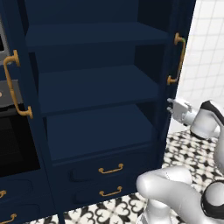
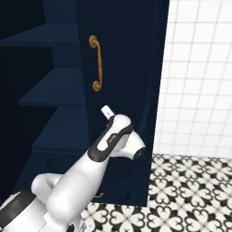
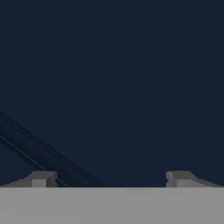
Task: Pick the kettle from the counter and place it on the tray. Then pick the mug from the cabinet and place it on the tray. Then close the cabinet doors.
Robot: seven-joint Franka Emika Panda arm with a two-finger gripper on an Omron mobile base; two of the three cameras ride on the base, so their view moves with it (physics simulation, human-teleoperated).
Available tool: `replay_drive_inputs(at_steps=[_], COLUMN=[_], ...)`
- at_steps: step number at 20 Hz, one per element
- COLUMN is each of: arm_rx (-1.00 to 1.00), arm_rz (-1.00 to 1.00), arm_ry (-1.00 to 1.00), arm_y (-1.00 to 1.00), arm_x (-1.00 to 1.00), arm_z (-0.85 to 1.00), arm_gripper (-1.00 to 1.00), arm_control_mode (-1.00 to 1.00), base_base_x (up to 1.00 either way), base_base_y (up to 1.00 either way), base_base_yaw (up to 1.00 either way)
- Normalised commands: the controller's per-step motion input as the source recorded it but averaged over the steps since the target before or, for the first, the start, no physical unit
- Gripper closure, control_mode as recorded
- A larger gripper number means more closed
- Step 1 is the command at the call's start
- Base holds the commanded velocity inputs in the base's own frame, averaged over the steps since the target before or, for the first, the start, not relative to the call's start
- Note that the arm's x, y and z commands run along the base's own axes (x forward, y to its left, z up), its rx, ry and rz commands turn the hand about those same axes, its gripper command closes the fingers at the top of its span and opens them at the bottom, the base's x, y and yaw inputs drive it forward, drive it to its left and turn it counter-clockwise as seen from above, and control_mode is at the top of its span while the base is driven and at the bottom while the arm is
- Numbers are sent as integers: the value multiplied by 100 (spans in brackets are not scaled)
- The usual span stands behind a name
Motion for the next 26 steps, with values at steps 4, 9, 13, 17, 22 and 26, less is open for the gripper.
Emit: replay_drive_inputs(at_steps=[4,9,13,17,22,26], arm_rx=[0,0,0,0,0,0], arm_rz=[-10,-6,-1,0,0,0], arm_ry=[-1,-1,0,0,0,0], arm_y=[57,53,45,42,38,34], arm_x=[54,63,66,63,57,54], arm_z=[0,0,0,0,0,12], arm_gripper=[-100,-100,-100,-100,-100,-100], arm_control_mode=[-100,-100,-100,-100,-100,-100], base_base_x=[0,0,0,0,0,0], base_base_y=[0,0,0,0,0,0], base_base_yaw=[0,0,0,0,0,0])
